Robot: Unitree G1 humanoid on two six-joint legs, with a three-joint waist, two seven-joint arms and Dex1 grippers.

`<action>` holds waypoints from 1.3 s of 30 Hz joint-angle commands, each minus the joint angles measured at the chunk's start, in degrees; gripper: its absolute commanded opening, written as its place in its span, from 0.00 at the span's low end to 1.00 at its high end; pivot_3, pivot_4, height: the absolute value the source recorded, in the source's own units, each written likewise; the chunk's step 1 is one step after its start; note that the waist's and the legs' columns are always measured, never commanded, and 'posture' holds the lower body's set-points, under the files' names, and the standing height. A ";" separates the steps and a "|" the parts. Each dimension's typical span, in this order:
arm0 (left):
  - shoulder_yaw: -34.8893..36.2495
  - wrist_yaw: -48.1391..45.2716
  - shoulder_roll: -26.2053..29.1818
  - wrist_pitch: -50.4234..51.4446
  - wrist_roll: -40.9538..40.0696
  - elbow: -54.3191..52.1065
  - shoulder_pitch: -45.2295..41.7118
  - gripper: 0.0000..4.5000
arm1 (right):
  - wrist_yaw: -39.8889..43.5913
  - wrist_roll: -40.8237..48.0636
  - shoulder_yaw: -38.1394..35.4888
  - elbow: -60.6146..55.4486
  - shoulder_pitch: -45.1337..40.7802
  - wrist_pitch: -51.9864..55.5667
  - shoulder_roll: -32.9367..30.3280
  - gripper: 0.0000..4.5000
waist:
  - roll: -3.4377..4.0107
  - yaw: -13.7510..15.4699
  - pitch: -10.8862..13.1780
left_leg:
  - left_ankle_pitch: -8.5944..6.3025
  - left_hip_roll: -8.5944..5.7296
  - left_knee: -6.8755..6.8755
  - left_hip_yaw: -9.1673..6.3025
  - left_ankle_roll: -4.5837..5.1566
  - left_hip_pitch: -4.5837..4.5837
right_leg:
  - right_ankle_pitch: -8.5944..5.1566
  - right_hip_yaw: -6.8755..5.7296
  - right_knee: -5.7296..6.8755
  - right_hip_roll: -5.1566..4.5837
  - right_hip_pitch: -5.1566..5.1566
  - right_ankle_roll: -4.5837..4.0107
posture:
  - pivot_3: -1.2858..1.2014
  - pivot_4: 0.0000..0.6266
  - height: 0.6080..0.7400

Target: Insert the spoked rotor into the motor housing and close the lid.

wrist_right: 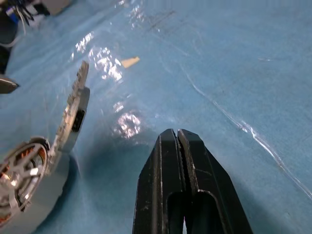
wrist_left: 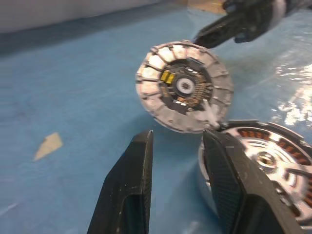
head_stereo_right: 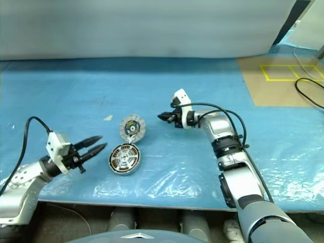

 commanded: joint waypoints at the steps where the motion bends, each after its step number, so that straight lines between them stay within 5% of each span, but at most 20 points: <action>1: 3.10 0.78 0.02 2.27 -3.38 2.57 -3.48 0.38 | 6.74 4.90 1.27 -13.98 4.16 4.67 -3.70 0.00 | -0.03 0.24 -0.01 | 0.00 0.00 0.00 0.00 0.00 0.00 | 0.01 0.00 -0.02 0.00 0.01 0.02 | 0.52 0.24 1.00; 6: 1.11 -0.41 -0.60 2.81 -1.53 15.59 -14.75 0.38 | 13.77 10.05 6.34 -29.29 12.53 11.25 -10.48 0.00 | -0.07 2.09 -0.04 | 0.00 0.01 -0.11 -0.07 0.00 0.09 | 0.08 -0.11 -0.04 0.00 0.18 0.14 | 0.52 0.24 1.00; 16: -6.36 -6.31 -8.45 -2.71 7.62 54.44 -43.96 0.38 | 15.57 8.77 14.51 -28.32 4.20 10.79 -5.81 0.00 | -0.08 1.88 -0.04 | 0.05 -0.03 0.33 -0.11 0.07 0.13 | 0.18 0.00 0.05 -0.09 0.26 0.10 | 0.52 0.24 1.00; 22: -7.63 -9.61 -12.06 -5.09 11.68 68.56 -52.15 0.38 | 13.11 5.05 20.34 -27.61 3.57 9.06 -2.03 0.00 | -0.13 2.06 -0.06 | 0.06 -0.10 0.21 -0.24 0.03 -0.23 | 0.33 -0.12 -0.06 -0.09 0.07 0.33 | 0.52 0.24 1.00; 29: -6.87 -13.52 -13.84 -6.20 13.72 73.46 -55.62 0.38 | 10.91 4.73 19.78 -28.09 4.41 10.29 -2.48 0.00 | -0.19 2.98 -0.02 | 0.05 -0.10 0.23 -0.37 -0.01 -0.53 | 0.34 -0.23 -0.10 -0.11 -0.07 0.36 | 0.52 0.24 1.00; 35: -6.80 -19.30 -14.49 -6.43 14.34 73.82 -56.11 0.02 | 9.14 5.22 19.54 -28.90 5.34 11.44 -2.82 0.00 | -0.20 3.00 -0.01 | 0.04 -0.09 0.19 -0.38 -0.01 -0.38 | 0.37 -0.24 -0.06 -0.13 0.04 0.40 | 0.52 0.24 1.00; 39: -8.33 -22.99 -16.18 -6.41 15.41 71.98 -55.60 0.01 | 8.85 4.31 21.36 -29.17 6.08 11.12 -3.08 0.00 | -0.21 3.10 -0.01 | 0.04 -0.12 0.20 -0.37 -0.01 -0.39 | 0.37 -0.24 -0.07 -0.17 0.07 0.41 | 0.52 0.24 1.00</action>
